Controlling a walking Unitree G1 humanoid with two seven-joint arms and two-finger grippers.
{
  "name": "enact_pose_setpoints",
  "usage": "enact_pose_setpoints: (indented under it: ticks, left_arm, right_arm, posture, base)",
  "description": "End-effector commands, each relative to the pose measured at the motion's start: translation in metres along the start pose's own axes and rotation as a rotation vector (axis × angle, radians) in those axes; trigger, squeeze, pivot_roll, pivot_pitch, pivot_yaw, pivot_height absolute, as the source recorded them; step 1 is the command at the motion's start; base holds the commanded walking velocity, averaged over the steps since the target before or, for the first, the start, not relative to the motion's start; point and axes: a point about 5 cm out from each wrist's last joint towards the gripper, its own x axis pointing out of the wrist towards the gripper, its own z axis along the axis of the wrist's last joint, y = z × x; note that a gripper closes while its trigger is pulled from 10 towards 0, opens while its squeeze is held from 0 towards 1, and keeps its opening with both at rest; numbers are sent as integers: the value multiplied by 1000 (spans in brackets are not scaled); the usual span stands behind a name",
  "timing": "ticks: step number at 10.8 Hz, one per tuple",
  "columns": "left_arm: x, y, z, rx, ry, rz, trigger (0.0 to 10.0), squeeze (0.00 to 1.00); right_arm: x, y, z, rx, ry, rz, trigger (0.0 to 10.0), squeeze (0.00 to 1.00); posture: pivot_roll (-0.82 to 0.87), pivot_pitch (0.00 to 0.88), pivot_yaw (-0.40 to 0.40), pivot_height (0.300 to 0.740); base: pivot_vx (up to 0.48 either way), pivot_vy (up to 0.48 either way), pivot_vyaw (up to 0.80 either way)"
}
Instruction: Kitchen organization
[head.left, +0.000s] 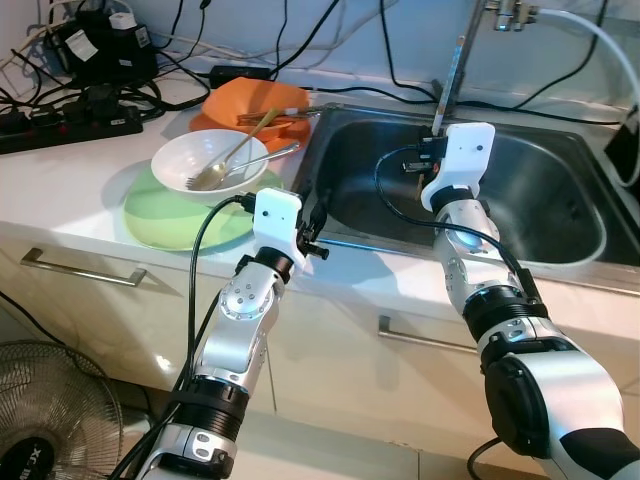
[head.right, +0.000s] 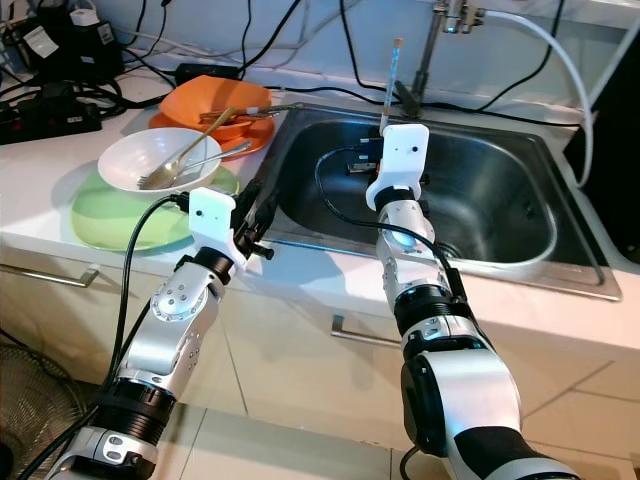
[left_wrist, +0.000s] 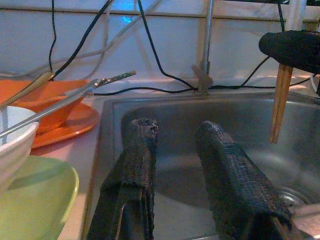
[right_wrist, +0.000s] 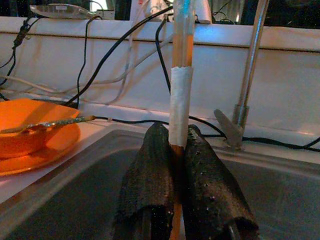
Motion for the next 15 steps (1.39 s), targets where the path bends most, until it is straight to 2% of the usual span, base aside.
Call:
enact_pose_setpoints:
  ticks: [1, 10, 15]
  left_arm:
    - [4, -1, 3, 10, -11, -1, 10000, 0]
    - [4, -1, 2, 3, -10, -5, 10000, 0]
    - [4, -1, 2, 3, -10, -11, 10000, 0]
  right_arm:
    - [4, 0, 7, 7, -23, -2, 10000, 0]
    - [3, 4, 4, 13, -13, 6, 10000, 0]
    - [3, 5, 4, 13, -14, 6, 10000, 0]
  posture:
    - [193, 17, -31, 740]
    - [197, 21, -31, 740]
    - [194, 17, -28, 740]
  base:
    - [337, 0, 0]
    - [374, 0, 0]
    - [480, 0, 0]
